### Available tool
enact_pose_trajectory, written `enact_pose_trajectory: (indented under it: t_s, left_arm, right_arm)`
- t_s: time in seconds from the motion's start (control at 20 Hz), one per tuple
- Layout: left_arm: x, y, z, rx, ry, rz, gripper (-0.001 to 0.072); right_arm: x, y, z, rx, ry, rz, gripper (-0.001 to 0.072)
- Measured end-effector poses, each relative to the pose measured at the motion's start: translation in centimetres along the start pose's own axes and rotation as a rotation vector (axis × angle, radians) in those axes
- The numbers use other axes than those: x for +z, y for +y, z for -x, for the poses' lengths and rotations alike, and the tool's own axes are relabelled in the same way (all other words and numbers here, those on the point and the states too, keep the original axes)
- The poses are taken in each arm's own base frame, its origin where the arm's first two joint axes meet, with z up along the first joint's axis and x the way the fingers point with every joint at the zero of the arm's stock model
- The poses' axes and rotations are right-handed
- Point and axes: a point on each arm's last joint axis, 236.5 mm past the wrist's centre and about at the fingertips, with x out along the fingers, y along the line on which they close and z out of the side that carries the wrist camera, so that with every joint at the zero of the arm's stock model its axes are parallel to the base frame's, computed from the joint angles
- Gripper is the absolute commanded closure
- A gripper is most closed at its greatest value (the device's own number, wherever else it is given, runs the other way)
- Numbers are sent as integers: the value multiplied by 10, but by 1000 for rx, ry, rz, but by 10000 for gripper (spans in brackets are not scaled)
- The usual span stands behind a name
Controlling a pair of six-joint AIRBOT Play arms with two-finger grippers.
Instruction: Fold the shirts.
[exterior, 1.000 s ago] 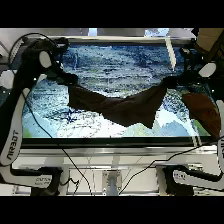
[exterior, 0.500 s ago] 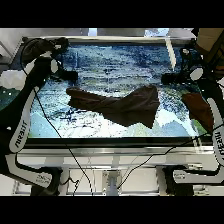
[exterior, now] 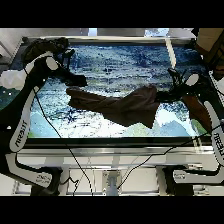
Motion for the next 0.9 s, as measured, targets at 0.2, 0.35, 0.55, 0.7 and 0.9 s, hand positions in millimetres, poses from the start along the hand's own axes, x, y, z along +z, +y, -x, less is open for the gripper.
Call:
enact_pose_trajectory:
  t_s: [0.2, 0.35, 0.55, 0.7, 0.9]
  left_arm:
    - [2, -13, 0, -56, -10, -17, 207]
    - [2, -11, 0, -48, -8, -34, 208]
    - [0, -4, 0, -18, -1, -56, 209]
    - [0, -2, 0, -8, -1, -60, 210]
    - [0, -1, 0, -3, -1, -63, 210]
  right_arm:
    - [-31, -4, -14, 5, 92, -12, 328]
    - [-40, -20, -20, -23, 107, -40, 327]
    - [-30, -31, -19, 0, 40, -112, 328]
    - [-18, -28, -21, 47, -12, -135, 328]
    - [-14, -27, -32, 85, -15, -175, 329]
